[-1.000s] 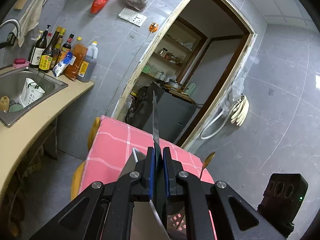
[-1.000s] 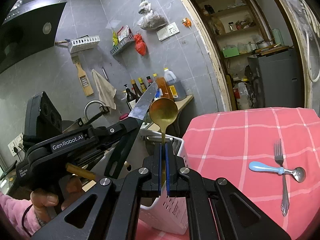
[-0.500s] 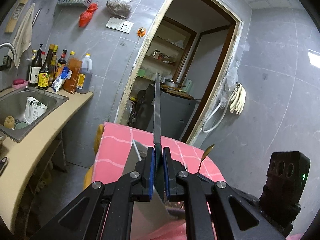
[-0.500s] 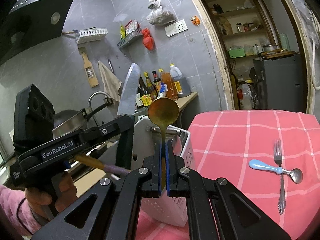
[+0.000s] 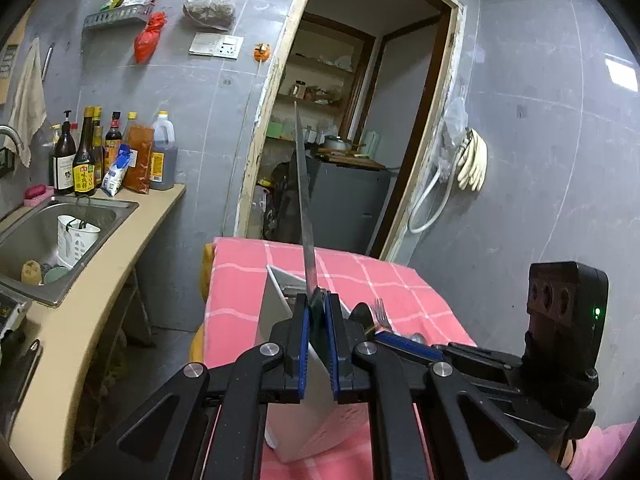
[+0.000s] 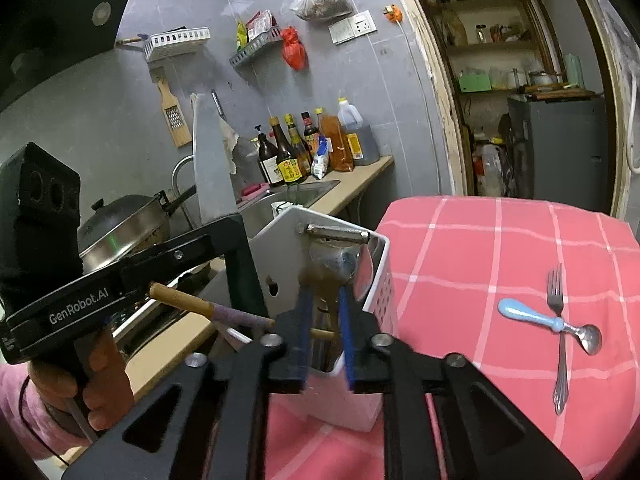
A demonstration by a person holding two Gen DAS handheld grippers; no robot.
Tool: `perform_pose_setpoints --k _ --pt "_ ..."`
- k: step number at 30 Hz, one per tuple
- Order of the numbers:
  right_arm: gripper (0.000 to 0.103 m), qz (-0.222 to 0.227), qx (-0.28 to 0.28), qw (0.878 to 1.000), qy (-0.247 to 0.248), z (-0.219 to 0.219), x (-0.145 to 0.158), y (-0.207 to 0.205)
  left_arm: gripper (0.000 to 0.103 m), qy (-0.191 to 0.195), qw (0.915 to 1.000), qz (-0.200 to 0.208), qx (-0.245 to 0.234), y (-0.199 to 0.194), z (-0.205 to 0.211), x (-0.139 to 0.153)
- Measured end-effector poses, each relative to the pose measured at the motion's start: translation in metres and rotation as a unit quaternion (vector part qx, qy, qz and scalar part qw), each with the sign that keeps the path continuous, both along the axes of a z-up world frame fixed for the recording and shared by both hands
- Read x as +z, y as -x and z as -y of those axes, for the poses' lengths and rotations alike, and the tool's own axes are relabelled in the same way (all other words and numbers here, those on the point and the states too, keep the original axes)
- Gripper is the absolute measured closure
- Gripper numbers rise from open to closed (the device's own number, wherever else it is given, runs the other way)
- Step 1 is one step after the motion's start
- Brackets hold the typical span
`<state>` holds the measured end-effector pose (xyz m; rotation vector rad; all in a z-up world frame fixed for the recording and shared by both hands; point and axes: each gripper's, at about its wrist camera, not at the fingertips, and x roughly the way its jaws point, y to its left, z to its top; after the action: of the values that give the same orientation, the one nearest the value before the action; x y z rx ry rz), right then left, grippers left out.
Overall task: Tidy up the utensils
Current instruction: 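Lower the knife and gold spoon into the caddy and open both tools, then move both tools back over the crossed fork and blue-handled spoon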
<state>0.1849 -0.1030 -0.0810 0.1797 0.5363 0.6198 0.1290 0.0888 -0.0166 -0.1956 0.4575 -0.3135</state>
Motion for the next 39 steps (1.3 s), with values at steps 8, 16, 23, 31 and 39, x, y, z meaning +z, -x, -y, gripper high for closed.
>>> perform_pose_setpoints --k 8,16,23,31,39 --pt "0.064 -0.006 -0.03 1.0 0.004 0.005 0.01 0.012 0.095 -0.023 0.9995 -0.02 0.0 0.009 0.002 0.006" --pt "0.037 0.013 -0.104 0.995 0.004 0.039 0.042 0.034 0.046 0.0 0.9995 -0.007 0.03 0.026 0.001 0.03" --pt "0.004 0.041 -0.184 0.982 0.013 0.094 0.07 0.054 0.011 0.021 0.9983 0.018 0.051 0.029 0.022 0.055" --pt "0.002 0.026 -0.252 0.967 0.032 0.167 0.071 0.059 0.0 0.013 0.9986 0.038 0.035 0.013 0.079 0.073" --pt "0.002 -0.054 -0.275 0.959 0.05 0.227 0.027 0.038 0.0 0.005 0.9998 -0.009 0.018 -0.024 0.14 0.063"
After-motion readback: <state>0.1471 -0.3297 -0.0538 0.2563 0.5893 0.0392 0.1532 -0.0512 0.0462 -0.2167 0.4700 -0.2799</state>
